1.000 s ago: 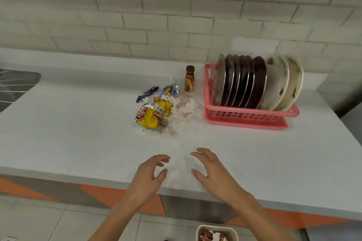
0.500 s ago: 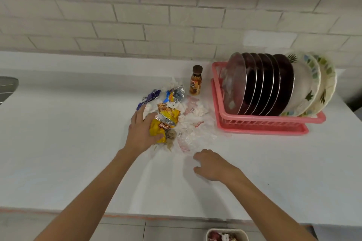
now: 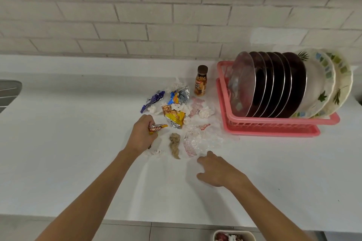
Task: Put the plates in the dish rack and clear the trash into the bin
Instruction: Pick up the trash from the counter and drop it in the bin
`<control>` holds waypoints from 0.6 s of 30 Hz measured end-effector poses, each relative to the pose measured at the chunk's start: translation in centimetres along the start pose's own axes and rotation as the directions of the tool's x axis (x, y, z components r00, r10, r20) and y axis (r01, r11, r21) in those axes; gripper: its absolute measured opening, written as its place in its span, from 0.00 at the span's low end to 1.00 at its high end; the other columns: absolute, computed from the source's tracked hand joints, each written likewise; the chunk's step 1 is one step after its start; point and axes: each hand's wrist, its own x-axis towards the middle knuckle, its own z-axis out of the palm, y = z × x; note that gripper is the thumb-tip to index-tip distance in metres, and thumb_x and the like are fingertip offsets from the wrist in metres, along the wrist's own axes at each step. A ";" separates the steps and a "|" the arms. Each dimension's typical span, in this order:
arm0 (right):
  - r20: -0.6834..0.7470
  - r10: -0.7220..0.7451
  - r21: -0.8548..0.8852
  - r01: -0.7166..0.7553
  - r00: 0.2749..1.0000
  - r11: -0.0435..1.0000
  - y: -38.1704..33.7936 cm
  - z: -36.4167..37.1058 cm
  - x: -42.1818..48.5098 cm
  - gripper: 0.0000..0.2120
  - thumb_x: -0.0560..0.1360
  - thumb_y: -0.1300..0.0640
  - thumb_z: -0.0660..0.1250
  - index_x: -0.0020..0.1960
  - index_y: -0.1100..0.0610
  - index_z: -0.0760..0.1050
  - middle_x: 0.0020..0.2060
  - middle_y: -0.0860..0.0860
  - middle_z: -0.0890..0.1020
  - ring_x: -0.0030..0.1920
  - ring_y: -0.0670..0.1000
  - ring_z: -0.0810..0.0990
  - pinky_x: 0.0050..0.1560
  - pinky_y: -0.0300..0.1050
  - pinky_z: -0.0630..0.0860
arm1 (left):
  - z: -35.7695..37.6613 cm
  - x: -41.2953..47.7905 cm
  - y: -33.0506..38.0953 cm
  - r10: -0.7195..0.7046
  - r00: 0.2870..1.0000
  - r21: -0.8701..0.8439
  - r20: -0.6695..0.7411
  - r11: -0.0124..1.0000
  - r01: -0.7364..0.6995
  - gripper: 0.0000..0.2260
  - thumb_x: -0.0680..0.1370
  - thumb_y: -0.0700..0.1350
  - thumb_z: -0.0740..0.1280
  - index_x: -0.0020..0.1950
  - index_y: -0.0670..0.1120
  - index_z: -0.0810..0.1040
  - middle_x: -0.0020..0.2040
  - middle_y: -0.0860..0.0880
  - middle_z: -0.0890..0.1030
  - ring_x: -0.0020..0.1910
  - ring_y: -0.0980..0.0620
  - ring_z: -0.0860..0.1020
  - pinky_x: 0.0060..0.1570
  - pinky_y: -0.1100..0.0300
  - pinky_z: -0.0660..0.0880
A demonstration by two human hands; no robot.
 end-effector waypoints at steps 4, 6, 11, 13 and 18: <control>0.025 -0.012 0.026 0.011 1.000 1.000 0.3 0.4 -0.3 0.23 0.78 0.49 0.62 0.70 0.55 0.67 0.63 0.54 0.66 0.62 0.57 0.71 0.54 0.46 0.69 | -1.2 -0.8 0.8 0.027 0.995 -0.100 -0.099 0.994 -0.037 0.16 0.68 0.24 0.66 0.46 0.44 0.79 0.48 0.43 0.81 0.46 0.47 0.79 0.44 0.72 0.72; 0.022 -0.014 0.063 0.012 1.000 0.998 0.8 0.5 -0.6 0.25 0.78 0.48 0.62 0.73 0.53 0.65 0.65 0.53 0.67 0.65 0.55 0.69 0.60 0.47 0.70 | -1.8 -1.5 1.7 -0.003 0.992 -0.159 -0.129 0.987 -0.018 0.21 0.68 0.23 0.63 0.38 0.50 0.75 0.51 0.46 0.83 0.50 0.49 0.80 0.46 0.68 0.74; -0.326 -0.098 0.268 0.191 0.940 0.944 -0.3 0.1 -1.8 0.17 0.79 0.45 0.62 0.66 0.50 0.73 0.57 0.48 0.77 0.54 0.46 0.75 0.55 0.41 0.73 | -1.6 -3.7 4.6 -0.092 0.990 -0.296 -0.109 0.953 0.056 0.15 0.67 0.23 0.59 0.33 0.41 0.62 0.43 0.52 0.85 0.44 0.62 0.80 0.40 0.61 0.74; -0.428 -0.043 0.516 0.282 0.903 0.809 -2.0 -0.3 -2.0 0.16 0.79 0.43 0.62 0.63 0.48 0.74 0.52 0.47 0.79 0.48 0.42 0.78 0.49 0.37 0.74 | -0.7 -5.0 6.0 -0.081 0.992 -0.343 -0.098 0.939 0.043 0.14 0.66 0.24 0.59 0.33 0.41 0.61 0.40 0.50 0.84 0.41 0.58 0.80 0.38 0.59 0.74; -0.110 0.037 0.977 0.101 0.993 0.187 -4.9 -1.3 -1.3 0.23 0.77 0.35 0.59 0.62 0.49 0.76 0.54 0.51 0.83 0.55 0.52 0.82 0.59 0.56 0.78 | 1.8 -7.9 9.5 -0.063 0.995 -0.442 -0.081 0.897 0.020 0.08 0.65 0.31 0.61 0.32 0.43 0.66 0.37 0.50 0.82 0.36 0.50 0.78 0.32 0.56 0.73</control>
